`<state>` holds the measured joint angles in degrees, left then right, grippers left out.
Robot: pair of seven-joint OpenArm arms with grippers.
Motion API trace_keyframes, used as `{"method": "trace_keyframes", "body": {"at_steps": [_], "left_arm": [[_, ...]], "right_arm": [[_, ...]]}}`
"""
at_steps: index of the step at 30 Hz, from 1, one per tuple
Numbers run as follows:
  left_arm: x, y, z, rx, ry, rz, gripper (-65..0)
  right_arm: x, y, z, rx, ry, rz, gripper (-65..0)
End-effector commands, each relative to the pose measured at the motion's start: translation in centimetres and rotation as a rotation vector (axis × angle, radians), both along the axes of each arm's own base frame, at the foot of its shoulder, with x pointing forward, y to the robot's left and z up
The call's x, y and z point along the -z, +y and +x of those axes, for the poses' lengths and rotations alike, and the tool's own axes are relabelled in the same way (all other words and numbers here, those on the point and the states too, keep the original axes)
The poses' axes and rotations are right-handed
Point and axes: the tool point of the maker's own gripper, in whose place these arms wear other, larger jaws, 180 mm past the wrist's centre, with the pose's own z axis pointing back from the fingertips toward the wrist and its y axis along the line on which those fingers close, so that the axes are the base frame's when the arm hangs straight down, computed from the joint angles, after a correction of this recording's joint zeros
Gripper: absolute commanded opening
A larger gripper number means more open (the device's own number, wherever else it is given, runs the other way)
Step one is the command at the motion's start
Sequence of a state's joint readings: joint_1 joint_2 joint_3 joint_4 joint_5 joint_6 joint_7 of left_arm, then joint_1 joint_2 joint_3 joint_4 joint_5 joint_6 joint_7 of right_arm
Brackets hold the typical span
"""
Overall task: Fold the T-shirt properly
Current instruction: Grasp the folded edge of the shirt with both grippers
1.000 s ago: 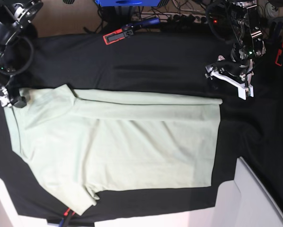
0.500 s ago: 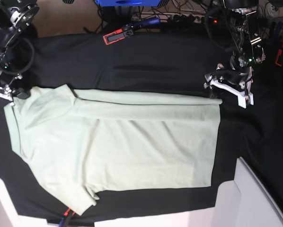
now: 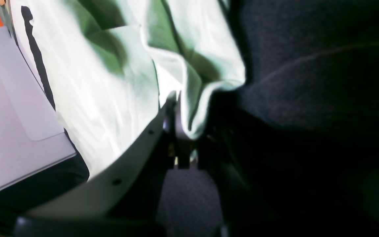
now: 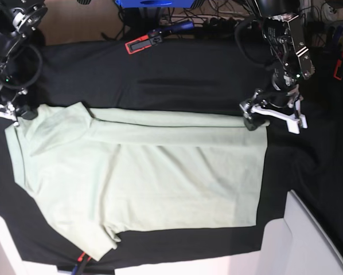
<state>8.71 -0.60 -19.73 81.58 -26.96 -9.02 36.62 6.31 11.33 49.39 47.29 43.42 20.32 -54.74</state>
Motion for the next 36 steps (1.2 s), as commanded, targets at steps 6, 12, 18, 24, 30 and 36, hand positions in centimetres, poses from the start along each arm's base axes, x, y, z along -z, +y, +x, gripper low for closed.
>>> {"method": "trace_keyframes", "body": {"at_steps": [6,12,18,24,30,36], "left_arm": [[0.2,1.0,1.7,-0.041,-0.022,-0.022,-4.5],[1.4,0.1,2.5,-0.037,-0.001,-0.059,-4.5],[1.0,-0.3,3.3,-0.037,-0.018,-0.069,-4.5],[1.2,-0.6,3.1,-0.036,-0.013,-0.073,-5.4],[1.5,-0.7,3.0,-0.037,-0.003,-0.079,-30.4],[3.0,-1.1,2.1,-0.041,0.037,-0.1,-49.2]], "right_arm": [[-1.0,-1.0,0.9,0.0,-0.034,-0.021,-65.0],[-1.0,-0.9,0.8,-0.002,-0.032,-0.021,-65.0],[-1.0,-0.9,0.8,-0.002,-0.032,-0.021,-65.0],[-1.0,-0.9,0.8,-0.001,-0.031,-0.02,-65.0],[-0.9,-0.9,0.8,-0.001,-0.03,-0.019,-65.0],[-0.8,-0.9,0.7,-0.001,-0.027,-0.018,-65.0]]}}
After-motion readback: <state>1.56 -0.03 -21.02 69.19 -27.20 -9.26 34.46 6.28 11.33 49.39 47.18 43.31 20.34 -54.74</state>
